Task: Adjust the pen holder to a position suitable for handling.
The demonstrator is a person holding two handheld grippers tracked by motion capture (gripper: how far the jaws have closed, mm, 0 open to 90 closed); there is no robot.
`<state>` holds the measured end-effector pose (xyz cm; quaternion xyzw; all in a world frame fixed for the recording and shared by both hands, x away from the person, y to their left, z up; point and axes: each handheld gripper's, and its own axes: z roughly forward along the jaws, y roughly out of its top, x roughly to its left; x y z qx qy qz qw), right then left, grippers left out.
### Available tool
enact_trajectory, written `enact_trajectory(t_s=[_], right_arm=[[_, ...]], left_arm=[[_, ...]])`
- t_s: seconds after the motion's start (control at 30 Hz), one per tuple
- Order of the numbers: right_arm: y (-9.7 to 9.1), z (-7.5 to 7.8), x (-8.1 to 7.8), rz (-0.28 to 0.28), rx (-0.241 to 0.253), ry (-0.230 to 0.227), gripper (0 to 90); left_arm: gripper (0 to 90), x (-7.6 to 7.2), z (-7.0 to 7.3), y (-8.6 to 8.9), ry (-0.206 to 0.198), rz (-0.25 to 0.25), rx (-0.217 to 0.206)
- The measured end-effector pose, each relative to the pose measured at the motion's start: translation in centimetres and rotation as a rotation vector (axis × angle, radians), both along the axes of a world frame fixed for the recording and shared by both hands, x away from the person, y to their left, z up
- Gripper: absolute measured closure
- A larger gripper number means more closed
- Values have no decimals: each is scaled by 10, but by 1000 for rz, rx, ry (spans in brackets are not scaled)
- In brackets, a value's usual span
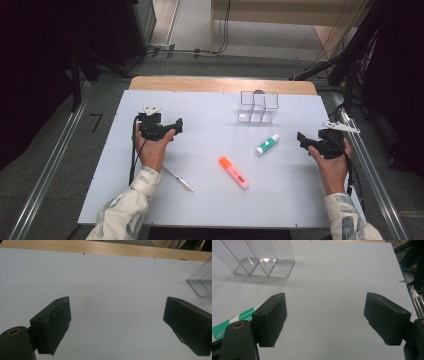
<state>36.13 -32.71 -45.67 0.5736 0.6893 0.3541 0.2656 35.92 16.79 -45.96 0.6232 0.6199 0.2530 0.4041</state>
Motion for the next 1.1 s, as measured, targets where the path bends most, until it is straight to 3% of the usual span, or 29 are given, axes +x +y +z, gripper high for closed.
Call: enact_trajectory(t_s=[0.37,0.57,0.7,0.87,1.0,1.1], right_arm=[[13,1,24,4,-17,-2,198],[18,2,37,3,-9,-5,231],[19,3,46,4,-4,-1,269],[20,2,53,7,16,-5,385],[23,-3,60,16,12,10,480],[26,-6,66,19,37,5,586]], left_arm=[[124,28,-1,-25,3,-38,-2],[162,44,1,-43,-2,-73,17],[168,54,2,-53,1,-70,39],[250,64,0,-63,2,-82,32],[355,78,-4,-79,13,-127,6],[460,87,-4,-92,13,-160,-6]])
